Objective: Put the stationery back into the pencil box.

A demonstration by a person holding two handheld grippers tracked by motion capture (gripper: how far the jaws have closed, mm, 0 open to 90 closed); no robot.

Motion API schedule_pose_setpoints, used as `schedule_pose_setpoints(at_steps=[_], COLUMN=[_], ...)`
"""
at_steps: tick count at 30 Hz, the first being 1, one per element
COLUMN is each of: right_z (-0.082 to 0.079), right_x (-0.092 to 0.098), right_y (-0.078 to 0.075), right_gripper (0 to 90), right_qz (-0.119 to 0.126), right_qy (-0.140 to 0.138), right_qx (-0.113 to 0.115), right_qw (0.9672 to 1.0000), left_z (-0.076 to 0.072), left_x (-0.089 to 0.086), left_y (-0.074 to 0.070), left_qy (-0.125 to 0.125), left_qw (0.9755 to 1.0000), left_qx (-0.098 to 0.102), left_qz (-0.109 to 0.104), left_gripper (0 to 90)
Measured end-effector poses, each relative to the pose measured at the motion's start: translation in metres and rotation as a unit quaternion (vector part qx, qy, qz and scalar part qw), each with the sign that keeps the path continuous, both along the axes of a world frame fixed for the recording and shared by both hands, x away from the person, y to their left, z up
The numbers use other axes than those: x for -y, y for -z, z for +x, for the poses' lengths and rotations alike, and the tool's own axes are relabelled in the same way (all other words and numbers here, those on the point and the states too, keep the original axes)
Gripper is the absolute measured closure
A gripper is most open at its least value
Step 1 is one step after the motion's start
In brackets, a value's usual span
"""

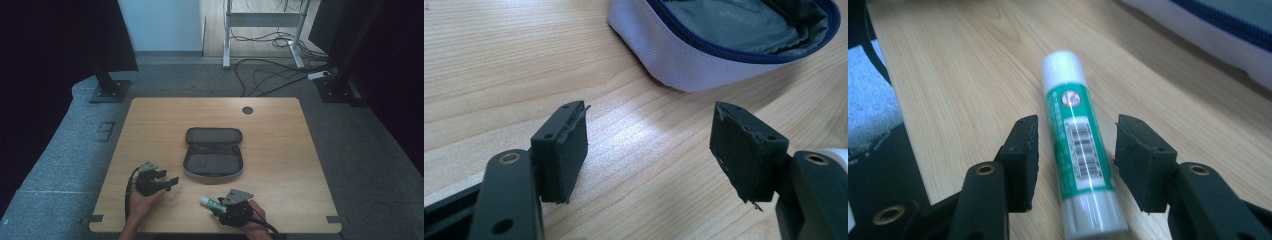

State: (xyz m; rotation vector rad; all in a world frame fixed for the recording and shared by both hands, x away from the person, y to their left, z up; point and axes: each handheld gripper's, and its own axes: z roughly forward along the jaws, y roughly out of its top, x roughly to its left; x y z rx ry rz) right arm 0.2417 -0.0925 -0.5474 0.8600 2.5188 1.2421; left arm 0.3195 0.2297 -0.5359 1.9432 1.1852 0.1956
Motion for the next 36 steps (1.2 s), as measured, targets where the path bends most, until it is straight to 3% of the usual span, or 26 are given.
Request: schedule_pose_setpoints(at_steps=[7,11,22,36], right_z=[0.001,0.000,0.002,0.003], right_x=[0.000,0.000,0.000,0.004], right_y=[0.004,0.004,0.002,-0.012], right_gripper=[57.3,64.4,65.3,65.3], right_qz=[-0.009,-0.011,-0.015,0.014], right_qy=[-0.003,-0.005,-0.011,-0.004], right_qx=[-0.002,0.004,0.007,0.013], right_qw=[1.0000,0.9999,0.9998,0.9998], left_z=[0.000,0.001,0.000,0.001], left_x=[0.001,0.002,0.002,0.002], left_y=[0.001,0.003,0.002,0.003], left_qy=[0.000,0.003,0.001,0.003], left_qw=[1.0000,1.0000,1.0000,0.9999], left_qx=[-0.001,-0.003,-0.003,-0.005], left_qz=[0.002,0.004,0.006,0.009], left_gripper=[31.7,31.7,31.9,31.9])
